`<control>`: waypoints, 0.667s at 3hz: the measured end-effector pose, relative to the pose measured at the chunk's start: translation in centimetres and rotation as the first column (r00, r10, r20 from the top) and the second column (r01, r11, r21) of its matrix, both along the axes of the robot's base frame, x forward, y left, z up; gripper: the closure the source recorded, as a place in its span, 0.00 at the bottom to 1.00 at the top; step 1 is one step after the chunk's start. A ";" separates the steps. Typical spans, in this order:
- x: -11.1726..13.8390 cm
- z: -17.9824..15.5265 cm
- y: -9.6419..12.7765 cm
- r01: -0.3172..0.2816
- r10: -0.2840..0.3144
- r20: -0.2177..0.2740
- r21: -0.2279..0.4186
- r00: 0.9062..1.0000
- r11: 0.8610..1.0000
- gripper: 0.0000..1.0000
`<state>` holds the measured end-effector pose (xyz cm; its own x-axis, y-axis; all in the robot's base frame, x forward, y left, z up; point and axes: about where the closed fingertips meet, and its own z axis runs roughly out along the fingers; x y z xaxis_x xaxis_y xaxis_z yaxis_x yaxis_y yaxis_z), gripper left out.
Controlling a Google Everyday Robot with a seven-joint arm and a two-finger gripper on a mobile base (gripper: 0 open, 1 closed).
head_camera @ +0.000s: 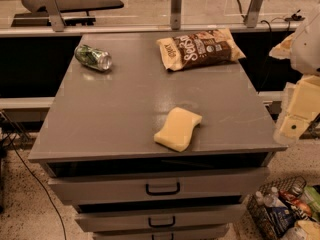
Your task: Place green can upright
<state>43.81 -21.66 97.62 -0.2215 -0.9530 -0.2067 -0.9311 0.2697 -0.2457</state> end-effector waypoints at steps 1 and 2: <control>0.0 0.0 0.0 0.000 0.000 0.000 0.000 1.000 1.000 0.00; 1.4 -0.3 2.5 -0.036 0.035 0.016 0.048 0.999 0.998 0.00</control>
Offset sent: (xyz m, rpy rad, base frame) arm 0.0319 0.0574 -0.0112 0.1172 -0.0153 0.0855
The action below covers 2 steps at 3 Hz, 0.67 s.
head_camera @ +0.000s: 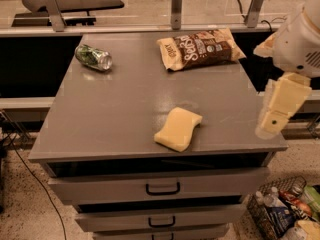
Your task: Place green can upright
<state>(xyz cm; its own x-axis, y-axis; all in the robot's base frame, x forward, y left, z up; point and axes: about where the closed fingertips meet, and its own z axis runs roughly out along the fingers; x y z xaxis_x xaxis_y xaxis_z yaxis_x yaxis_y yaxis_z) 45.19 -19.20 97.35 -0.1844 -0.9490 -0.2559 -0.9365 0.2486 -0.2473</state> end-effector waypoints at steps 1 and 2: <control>4.6 -0.9 5.2 -0.041 0.039 0.028 0.072 0.999 0.997 0.00; 10.9 -1.6 11.6 -0.075 0.067 0.061 0.141 0.996 0.987 0.00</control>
Offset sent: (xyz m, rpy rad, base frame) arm 0.1958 0.2040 -0.0234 0.2386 -0.0908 0.1192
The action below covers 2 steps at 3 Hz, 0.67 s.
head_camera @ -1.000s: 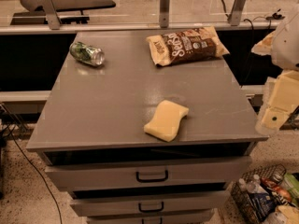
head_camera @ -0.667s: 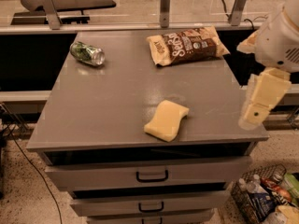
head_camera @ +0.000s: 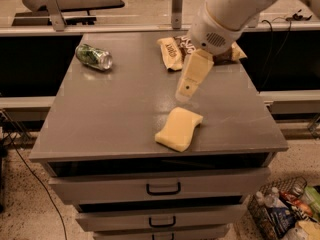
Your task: Place green can upright
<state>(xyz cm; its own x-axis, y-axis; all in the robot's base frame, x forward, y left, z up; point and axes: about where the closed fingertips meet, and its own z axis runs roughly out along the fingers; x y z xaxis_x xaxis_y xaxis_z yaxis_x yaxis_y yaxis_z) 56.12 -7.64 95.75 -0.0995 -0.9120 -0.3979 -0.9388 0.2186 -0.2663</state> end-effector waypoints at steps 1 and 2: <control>5.8 -0.6 6.1 -0.004 0.004 0.010 0.074 1.000 0.997 0.00; 10.5 -1.0 11.4 0.009 -0.008 -0.006 0.134 1.000 0.991 0.00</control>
Offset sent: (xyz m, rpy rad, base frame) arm 0.1547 0.1619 -0.0133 0.1940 0.0274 -0.0461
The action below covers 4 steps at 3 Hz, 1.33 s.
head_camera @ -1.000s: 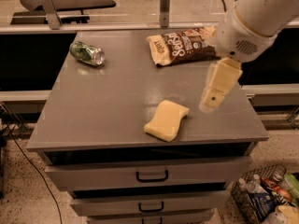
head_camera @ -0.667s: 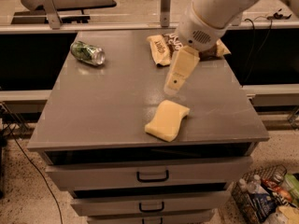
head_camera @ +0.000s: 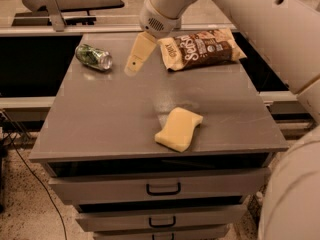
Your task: Place green can upright
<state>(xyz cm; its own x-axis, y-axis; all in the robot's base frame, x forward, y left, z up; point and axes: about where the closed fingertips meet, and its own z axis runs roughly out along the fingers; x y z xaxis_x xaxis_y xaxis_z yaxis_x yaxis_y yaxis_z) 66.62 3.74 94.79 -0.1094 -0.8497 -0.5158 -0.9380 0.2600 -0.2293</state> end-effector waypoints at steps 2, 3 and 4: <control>2.3 0.4 3.1 -0.006 0.005 0.019 0.066 1.000 0.998 0.00; 5.8 0.1 7.7 0.014 -0.014 -0.004 0.172 1.000 0.985 0.00; 8.9 -1.7 13.4 0.072 -0.058 -0.066 0.229 0.996 0.971 0.00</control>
Offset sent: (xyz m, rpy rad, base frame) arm 0.0644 0.0814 0.0180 0.1867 -0.0594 0.0080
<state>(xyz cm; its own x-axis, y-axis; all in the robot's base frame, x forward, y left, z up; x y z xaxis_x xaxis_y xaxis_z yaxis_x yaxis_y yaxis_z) 75.54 17.10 93.07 -0.1962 -0.6982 -0.6885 -0.9273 0.3604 -0.1013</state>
